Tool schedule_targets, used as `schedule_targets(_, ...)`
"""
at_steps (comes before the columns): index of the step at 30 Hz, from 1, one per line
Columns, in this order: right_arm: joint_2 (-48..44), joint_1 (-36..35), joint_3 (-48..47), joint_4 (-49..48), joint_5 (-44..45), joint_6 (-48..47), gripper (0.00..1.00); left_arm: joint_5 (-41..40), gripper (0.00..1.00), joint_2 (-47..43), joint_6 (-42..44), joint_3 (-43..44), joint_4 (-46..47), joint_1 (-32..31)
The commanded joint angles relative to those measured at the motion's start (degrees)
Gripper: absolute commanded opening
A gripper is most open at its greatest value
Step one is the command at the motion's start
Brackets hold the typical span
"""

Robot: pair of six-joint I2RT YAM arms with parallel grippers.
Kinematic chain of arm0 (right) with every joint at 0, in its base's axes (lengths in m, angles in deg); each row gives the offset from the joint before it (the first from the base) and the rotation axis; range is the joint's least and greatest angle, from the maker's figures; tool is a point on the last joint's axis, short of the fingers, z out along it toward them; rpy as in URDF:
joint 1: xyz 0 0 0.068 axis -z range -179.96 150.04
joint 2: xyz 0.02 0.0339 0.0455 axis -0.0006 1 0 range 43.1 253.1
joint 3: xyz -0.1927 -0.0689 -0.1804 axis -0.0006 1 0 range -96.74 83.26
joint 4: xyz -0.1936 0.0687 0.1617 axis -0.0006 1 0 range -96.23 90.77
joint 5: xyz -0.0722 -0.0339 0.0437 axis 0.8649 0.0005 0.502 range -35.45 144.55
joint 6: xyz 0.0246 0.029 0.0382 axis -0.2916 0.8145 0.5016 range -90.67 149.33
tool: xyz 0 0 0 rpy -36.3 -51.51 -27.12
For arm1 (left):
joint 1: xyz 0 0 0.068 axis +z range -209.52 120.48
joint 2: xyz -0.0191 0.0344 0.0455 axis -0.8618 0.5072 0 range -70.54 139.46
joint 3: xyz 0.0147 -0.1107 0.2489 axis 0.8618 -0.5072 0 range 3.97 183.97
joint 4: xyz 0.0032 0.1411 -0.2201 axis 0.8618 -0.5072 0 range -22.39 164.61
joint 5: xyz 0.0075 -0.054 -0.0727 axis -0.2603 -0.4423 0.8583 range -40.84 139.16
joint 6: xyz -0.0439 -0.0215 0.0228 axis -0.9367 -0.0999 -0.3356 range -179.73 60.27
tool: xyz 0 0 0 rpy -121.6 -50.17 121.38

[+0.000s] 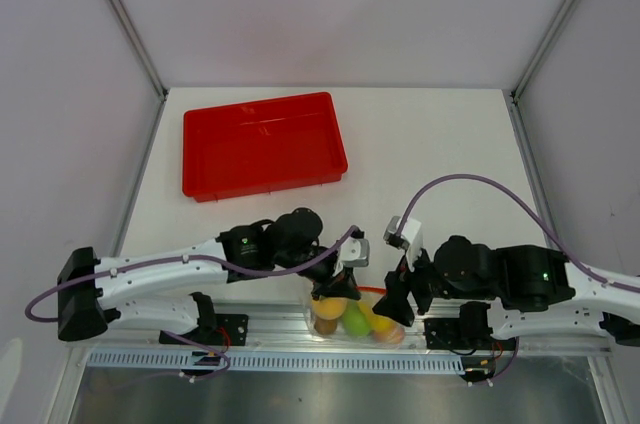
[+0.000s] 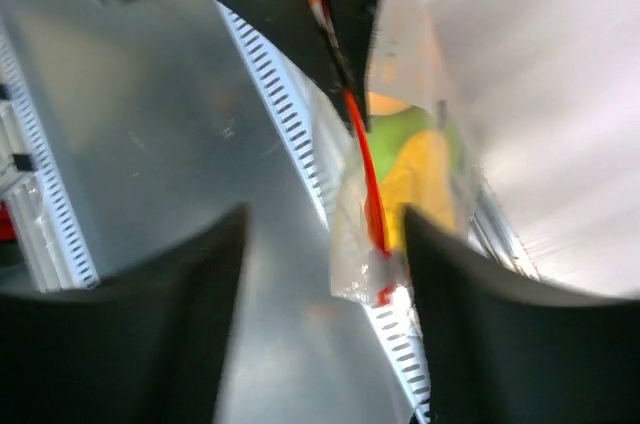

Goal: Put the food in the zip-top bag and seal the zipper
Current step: Zip the zipper food storage bag at the center of the board.

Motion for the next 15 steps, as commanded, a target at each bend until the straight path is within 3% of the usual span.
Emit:
schedule_targets(1, -2.24, 0.27, 1.12, -0.71, 6.9, 2.98, 0.75, -4.97, 0.01, -4.95, -7.37, -2.88, 6.13, 0.32)
schedule_targets(3, -4.09, 0.27, 2.26, -0.09, 10.94, 5.17, 0.98, -7.42, 0.01, -8.02, -8.78, -5.25, 7.09, 0.33)
schedule_targets(4, -6.79, 0.27, 4.26, -0.44, 12.18, 6.14, 0.99, -8.22, 0.01, -9.08, -9.49, -5.69, 7.71, 0.33)
schedule_targets(13, -18.59, 0.26, 12.19, -10.97, 13.95, 8.7, 0.99, -14.83, 0.01, -16.47, -14.32, -6.58, 6.48, 0.5)
schedule_targets(15, -18.07, 0.27, 12.63, -12.48, 12.55, 7.38, 0.91, -14.03, 0.01, -16.64, -14.76, -6.58, 7.27, 0.5)
